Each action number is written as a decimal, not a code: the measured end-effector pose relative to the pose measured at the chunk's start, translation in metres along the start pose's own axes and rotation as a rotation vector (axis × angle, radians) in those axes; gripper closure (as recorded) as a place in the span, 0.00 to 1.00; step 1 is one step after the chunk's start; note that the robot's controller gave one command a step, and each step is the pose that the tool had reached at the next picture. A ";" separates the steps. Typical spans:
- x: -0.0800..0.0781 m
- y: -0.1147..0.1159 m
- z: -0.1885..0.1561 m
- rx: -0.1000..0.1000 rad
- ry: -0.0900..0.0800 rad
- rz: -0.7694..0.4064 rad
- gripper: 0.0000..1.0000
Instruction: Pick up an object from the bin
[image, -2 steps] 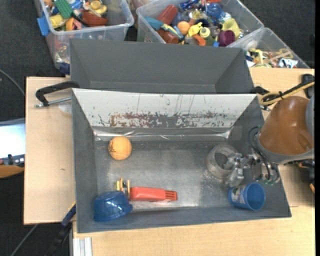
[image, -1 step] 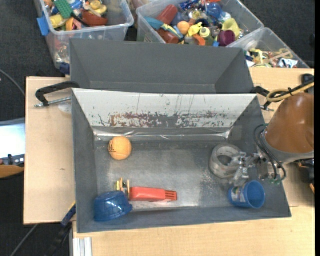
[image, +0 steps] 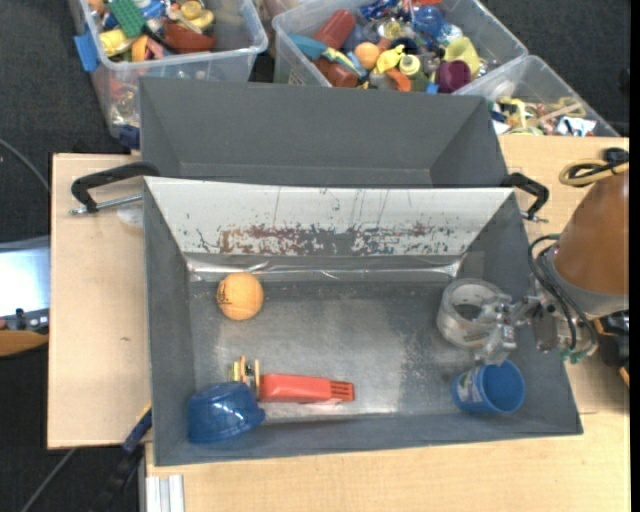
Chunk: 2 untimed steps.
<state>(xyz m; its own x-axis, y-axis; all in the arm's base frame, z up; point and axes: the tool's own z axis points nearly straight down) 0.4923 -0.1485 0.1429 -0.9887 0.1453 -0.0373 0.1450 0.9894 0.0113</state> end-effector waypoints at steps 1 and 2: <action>-0.010 0.022 -0.055 -0.003 0.006 -0.012 1.00; -0.014 0.025 -0.097 -0.002 -0.005 -0.012 1.00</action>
Offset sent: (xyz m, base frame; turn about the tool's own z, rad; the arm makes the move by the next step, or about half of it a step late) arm 0.0034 0.0140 0.0648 0.0029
